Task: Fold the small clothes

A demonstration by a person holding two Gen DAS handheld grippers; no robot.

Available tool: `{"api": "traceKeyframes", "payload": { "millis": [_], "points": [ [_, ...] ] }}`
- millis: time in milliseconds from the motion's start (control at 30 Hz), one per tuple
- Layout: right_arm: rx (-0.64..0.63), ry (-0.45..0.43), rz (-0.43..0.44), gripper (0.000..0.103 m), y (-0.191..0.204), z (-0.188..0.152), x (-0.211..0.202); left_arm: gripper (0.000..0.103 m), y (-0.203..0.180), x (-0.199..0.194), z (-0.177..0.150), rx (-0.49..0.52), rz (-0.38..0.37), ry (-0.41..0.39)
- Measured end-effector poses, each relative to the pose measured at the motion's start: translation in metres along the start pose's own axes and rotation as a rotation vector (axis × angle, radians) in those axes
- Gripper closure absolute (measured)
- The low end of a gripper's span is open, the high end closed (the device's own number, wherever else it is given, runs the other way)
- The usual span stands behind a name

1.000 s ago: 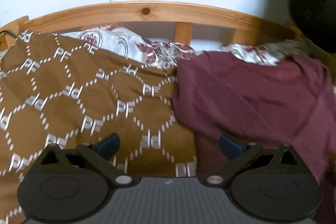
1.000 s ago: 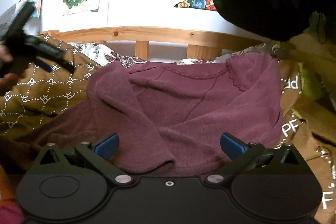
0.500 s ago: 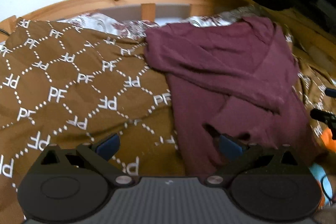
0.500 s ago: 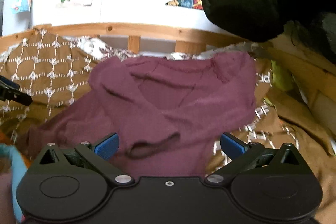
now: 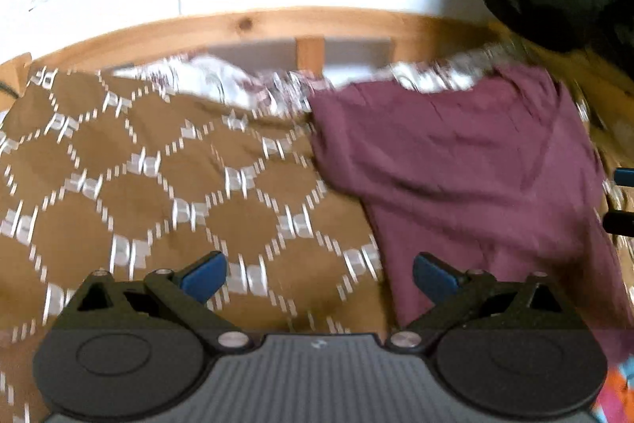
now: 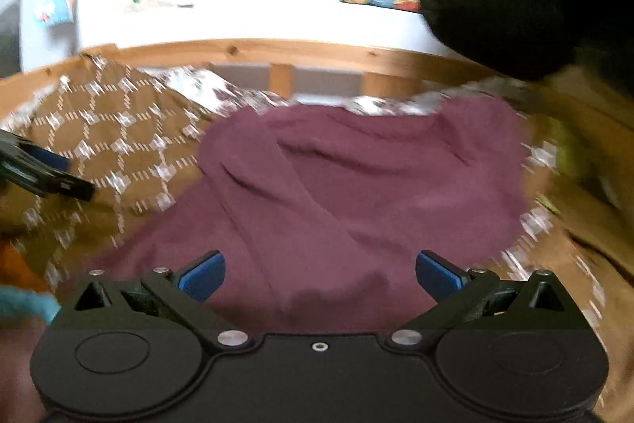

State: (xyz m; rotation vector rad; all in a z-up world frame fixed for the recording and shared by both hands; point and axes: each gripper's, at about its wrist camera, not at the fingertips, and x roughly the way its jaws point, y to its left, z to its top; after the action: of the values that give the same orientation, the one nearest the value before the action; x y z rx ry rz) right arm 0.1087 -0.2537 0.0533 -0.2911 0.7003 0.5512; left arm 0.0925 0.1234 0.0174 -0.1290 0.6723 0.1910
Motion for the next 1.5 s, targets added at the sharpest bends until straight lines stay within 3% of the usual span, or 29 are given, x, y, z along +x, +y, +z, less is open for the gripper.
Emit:
{"api": "traceKeyframes", "payload": {
  "millis": [100, 167, 233, 333, 400, 633, 667, 700, 733, 767, 833, 1067, 1133, 1267, 1333, 1400, 1467, 1500],
  "points": [
    [-0.012, -0.017, 0.078, 0.01, 0.003, 0.045, 0.04, 0.019, 0.025, 0.026, 0.017, -0.12, -0.046, -0.043],
    [-0.002, -0.007, 0.145, 0.018, 0.007, 0.077, 0.077, 0.042, 0.041, 0.042, 0.024, -0.231, -0.072, -0.062],
    [0.003, 0.001, 0.197, 0.033, 0.012, 0.106, 0.115, 0.052, 0.053, 0.059, 0.028, -0.316, -0.103, -0.06],
    [-0.028, 0.012, 0.231, 0.051, 0.026, 0.147, 0.176, 0.059, 0.064, 0.084, 0.031, -0.374, -0.141, -0.024],
    [-0.059, 0.027, 0.244, 0.055, 0.038, 0.168, 0.215, 0.059, 0.067, 0.099, 0.033, -0.381, -0.163, -0.008],
    [-0.02, 0.155, 0.327, 0.06, 0.056, 0.198, 0.313, 0.059, 0.074, 0.142, 0.045, -0.486, -0.263, 0.033],
    [-0.003, 0.173, 0.336, 0.063, 0.056, 0.199, 0.32, 0.066, 0.075, 0.148, 0.047, -0.513, -0.282, 0.04],
    [0.01, 0.195, 0.348, 0.074, 0.057, 0.198, 0.326, 0.073, 0.076, 0.153, 0.048, -0.538, -0.309, 0.049],
    [0.014, 0.216, 0.358, 0.087, 0.057, 0.198, 0.332, 0.091, 0.077, 0.158, 0.049, -0.558, -0.331, 0.064],
    [0.008, 0.224, 0.364, 0.092, 0.058, 0.198, 0.335, 0.102, 0.076, 0.164, 0.049, -0.575, -0.347, 0.082],
    [-0.012, 0.225, 0.366, 0.1, 0.059, 0.196, 0.335, 0.103, 0.074, 0.169, 0.048, -0.587, -0.336, 0.086],
    [0.027, 0.075, 0.421, 0.102, 0.057, 0.206, 0.317, 0.103, 0.082, 0.154, 0.043, -0.646, -0.195, -0.015],
    [0.037, 0.039, 0.418, 0.102, 0.06, 0.211, 0.317, 0.103, 0.084, 0.156, 0.043, -0.65, -0.19, 0.0],
    [0.005, 0.066, 0.383, 0.1, 0.074, 0.207, 0.332, 0.101, 0.08, 0.157, 0.041, -0.651, -0.171, 0.031],
    [-0.001, 0.078, 0.356, 0.089, 0.075, 0.203, 0.332, 0.096, 0.079, 0.154, 0.041, -0.657, -0.145, 0.041],
    [0.009, 0.067, 0.335, 0.072, 0.069, 0.2, 0.323, 0.083, 0.082, 0.147, 0.039, -0.668, -0.139, 0.037],
    [0.002, 0.047, 0.328, 0.057, 0.06, 0.199, 0.307, 0.062, 0.084, 0.136, 0.037, -0.67, -0.128, 0.025],
    [-0.01, 0.033, 0.318, 0.05, 0.055, 0.197, 0.296, 0.059, 0.083, 0.128, 0.036, -0.663, -0.12, 0.018]
  ]
}}
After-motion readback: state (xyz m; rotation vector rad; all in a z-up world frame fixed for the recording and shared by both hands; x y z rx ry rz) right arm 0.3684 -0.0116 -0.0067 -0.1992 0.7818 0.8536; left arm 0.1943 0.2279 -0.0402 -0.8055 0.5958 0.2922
